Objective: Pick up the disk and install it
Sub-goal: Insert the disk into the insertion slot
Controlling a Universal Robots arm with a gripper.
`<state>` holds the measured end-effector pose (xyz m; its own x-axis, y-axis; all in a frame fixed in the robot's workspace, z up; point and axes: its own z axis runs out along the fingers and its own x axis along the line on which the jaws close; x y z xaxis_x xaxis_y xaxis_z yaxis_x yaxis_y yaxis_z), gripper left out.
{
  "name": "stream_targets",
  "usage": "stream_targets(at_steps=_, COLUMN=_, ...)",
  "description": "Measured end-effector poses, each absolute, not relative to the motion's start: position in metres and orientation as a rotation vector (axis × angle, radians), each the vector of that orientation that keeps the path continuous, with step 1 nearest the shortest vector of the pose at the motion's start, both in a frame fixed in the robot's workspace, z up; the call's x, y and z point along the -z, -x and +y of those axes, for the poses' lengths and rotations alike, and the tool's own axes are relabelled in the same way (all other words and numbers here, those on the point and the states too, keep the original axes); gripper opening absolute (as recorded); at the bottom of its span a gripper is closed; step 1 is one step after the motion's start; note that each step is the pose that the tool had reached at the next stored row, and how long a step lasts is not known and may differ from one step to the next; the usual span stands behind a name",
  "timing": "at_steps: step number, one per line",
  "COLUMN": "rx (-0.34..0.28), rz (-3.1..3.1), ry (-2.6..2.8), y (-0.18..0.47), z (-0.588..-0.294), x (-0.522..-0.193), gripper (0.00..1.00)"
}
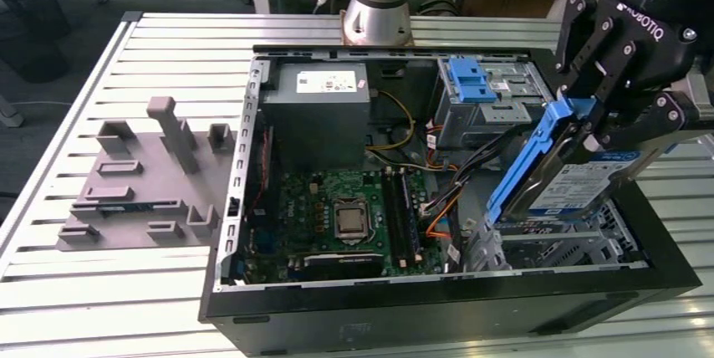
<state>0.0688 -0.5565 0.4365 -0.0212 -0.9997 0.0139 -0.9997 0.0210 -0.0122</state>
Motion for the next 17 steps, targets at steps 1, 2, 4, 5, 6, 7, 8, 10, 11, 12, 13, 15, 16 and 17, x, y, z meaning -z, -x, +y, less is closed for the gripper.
stream_targets(at_steps=1, rx=-0.029, rz=-2.244, ry=-2.197, y=-0.0688, z=-0.5565, x=-0.4365, gripper=0.36)
stream_targets(at_steps=2, rx=-0.029, rz=-2.244, ry=-2.197, y=-0.0689, z=-0.5565, x=-0.4365, gripper=0.36)
stream_targets(at_steps=4, rx=-0.028, rz=-2.244, ry=-2.197, y=-0.069, z=-0.5563, x=-0.4369, gripper=0.36)
stream_targets(at_steps=5, rx=-0.028, rz=-2.244, ry=-2.197, y=-0.069, z=-0.5561, x=-0.4373, gripper=0.36)
stream_targets(at_steps=6, rx=-0.028, rz=-2.244, ry=-2.197, y=-0.069, z=-0.556, x=-0.4377, gripper=0.36)
stream_targets(at_steps=7, rx=-0.028, rz=-2.244, ry=-2.197, y=-0.069, z=-0.5558, x=-0.4382, gripper=0.36)
stream_targets(at_steps=8, rx=-0.029, rz=-2.244, ry=-2.197, y=-0.069, z=-0.5555, x=-0.4391, gripper=0.36)
stream_targets(at_steps=10, rx=-0.029, rz=-2.244, ry=-2.197, y=-0.069, z=-0.5552, x=-0.4404, gripper=0.36)
stream_targets(at_steps=11, rx=-0.029, rz=-2.244, ry=-2.197, y=-0.069, z=-0.5551, x=-0.4409, gripper=0.36)
stream_targets(at_steps=12, rx=-0.029, rz=-2.244, ry=-2.197, y=-0.069, z=-0.5549, x=-0.4412, gripper=0.36)
stream_targets(at_steps=13, rx=-0.029, rz=-2.244, ry=-2.197, y=-0.069, z=-0.5549, x=-0.4412, gripper=0.36)
stream_targets(at_steps=15, rx=-0.029, rz=-2.244, ry=-2.197, y=-0.069, z=-0.5548, x=-0.4413, gripper=0.36)
stream_targets(at_steps=16, rx=-0.03, rz=-2.244, ry=-2.198, y=-0.069, z=-0.5548, x=-0.4413, gripper=0.36)
stream_targets(at_steps=17, rx=-0.033, rz=-2.245, ry=-2.199, y=-0.069, z=-0.5548, x=-0.4413, gripper=0.36)
